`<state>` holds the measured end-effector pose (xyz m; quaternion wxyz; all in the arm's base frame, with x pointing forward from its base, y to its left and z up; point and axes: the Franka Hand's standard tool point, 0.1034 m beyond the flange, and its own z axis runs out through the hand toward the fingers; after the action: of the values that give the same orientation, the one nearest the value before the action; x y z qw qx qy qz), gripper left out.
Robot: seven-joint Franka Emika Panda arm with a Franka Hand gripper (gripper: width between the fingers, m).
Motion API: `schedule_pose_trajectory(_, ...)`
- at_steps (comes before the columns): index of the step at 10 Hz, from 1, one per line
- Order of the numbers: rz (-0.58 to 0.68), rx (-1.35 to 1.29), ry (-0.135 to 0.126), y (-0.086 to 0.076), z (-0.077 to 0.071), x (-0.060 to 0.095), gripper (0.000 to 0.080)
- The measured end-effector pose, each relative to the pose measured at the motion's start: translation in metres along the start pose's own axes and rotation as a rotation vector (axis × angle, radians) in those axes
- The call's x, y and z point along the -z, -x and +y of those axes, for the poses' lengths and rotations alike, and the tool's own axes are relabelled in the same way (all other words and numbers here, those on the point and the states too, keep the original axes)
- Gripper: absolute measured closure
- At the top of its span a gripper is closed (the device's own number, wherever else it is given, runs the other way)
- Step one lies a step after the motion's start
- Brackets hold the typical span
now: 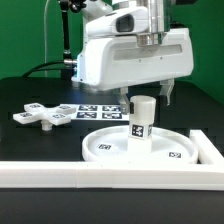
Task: Assemble round table
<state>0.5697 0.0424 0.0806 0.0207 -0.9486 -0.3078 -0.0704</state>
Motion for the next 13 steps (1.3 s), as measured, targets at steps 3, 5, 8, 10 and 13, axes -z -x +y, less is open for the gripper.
schedule_pose_trajectory(3,-0.016,0.235,0.017,-0.0004,-0.0003,0.0000,0.0151)
schedule_pose_trajectory(5,-0.020,0.366,0.019,0.0008,0.0017,0.0001,0.0151)
schedule_pose_trajectory(8,-0.056,0.676,0.046,-0.0005,0.0000,-0.0028,0.0151)
schedule_pose_trajectory(10,-0.082,0.865,0.065,-0.0031,-0.0029,-0.0036,0.0151)
schedule_pose_trajectory(13,-0.117,1.074,0.071,-0.0021,-0.0045,-0.0069,0.0151)
